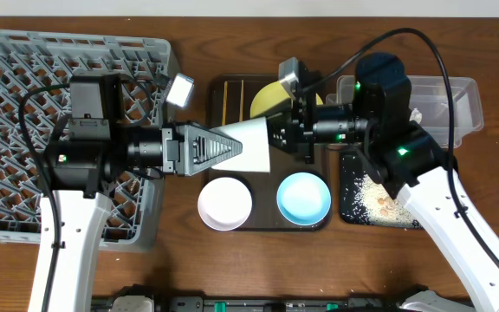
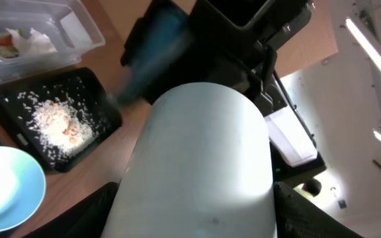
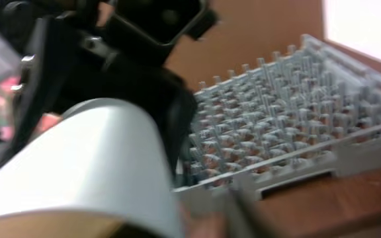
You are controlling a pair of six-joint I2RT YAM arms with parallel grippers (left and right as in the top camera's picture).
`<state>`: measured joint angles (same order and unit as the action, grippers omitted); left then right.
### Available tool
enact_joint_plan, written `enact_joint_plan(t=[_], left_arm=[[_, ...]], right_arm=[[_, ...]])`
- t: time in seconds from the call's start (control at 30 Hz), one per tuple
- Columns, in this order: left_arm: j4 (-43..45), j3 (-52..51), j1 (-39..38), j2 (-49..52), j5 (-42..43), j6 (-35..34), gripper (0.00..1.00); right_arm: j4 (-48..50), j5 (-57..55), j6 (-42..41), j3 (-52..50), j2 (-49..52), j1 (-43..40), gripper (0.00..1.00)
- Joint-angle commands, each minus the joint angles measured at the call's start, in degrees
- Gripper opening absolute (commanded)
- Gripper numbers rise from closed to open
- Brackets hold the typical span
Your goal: Sort waste into correct bins and load items into the dishwasher
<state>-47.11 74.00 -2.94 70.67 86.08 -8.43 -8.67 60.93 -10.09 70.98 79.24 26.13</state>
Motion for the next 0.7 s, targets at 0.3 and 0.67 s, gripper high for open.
enact_joint_plan(t=[0.3, 0.67], left_arm=[[-4.22, 0.81, 0.33, -1.46, -39.67, 0.00, 0.56], [-17.86, 0.81, 2.40, -1.44, -91.10, -7.98, 0.57]], right_arm=[[-8.13, -3.89, -1.51, 0.44, 0.31, -11.80, 0.70], [-35.06, -34.49, 0.26, 0.42, 1.84, -2.12, 0.74]])
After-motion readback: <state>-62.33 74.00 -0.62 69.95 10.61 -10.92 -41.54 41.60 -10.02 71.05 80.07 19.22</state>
